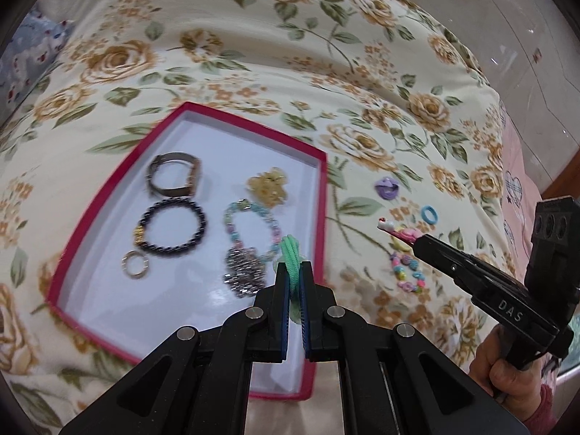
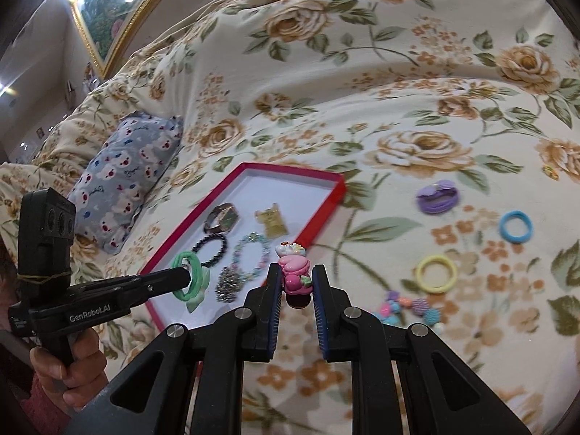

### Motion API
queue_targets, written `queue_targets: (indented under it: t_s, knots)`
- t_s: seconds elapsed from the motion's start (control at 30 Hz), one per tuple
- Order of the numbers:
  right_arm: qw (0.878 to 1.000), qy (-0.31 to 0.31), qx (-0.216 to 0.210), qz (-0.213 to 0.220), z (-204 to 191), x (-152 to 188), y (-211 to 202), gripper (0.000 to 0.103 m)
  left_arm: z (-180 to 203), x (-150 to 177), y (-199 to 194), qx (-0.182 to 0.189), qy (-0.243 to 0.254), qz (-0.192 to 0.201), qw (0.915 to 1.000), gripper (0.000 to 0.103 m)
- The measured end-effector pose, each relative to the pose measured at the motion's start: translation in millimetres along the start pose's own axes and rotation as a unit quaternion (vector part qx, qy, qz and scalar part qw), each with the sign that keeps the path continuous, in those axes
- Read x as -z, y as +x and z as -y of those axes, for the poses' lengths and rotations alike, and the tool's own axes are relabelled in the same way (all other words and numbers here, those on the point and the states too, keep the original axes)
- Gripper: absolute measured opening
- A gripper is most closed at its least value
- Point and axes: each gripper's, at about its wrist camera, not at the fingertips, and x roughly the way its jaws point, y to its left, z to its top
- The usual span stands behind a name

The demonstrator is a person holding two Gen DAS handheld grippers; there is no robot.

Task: Organize jewelry
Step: 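Carry scrunchie and pink charm into the lid and open both tools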

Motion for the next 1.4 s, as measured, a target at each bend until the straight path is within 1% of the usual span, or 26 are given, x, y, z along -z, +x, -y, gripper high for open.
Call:
queue_targets:
  t_s: [0.43, 0.87, 1.13, 1.4]
  knots:
    - [1.000, -0.014, -0.018, -0.007, -27.2, 5.9, 7.8, 0.016, -30.0, 8.3, -23.1, -0.014, -0.027, 0.010, 0.9995, 0.004]
    - [0.998, -0.036, -0.039, -0.025, -57.4, 8.4, 30.6, 0.016, -57.4, 8.0, -29.8, -0.029, -0.048, 0.013, 0.9984, 0.004]
    - [0.997, -0.046, -0.048, -0.038, -71.7, 7.6, 57.2, 0.016, -81.2, 2.8, -23.9, -0.044, -0.067, 0.011, 0.9967, 0.004]
    - [0.996, -0.055, -0.038, -0.057, -74.7, 7.7, 86.8, 0.016, -99.0, -7.9, -4.0, -0.054, -0.079, 0.000, 0.9954, 0.004]
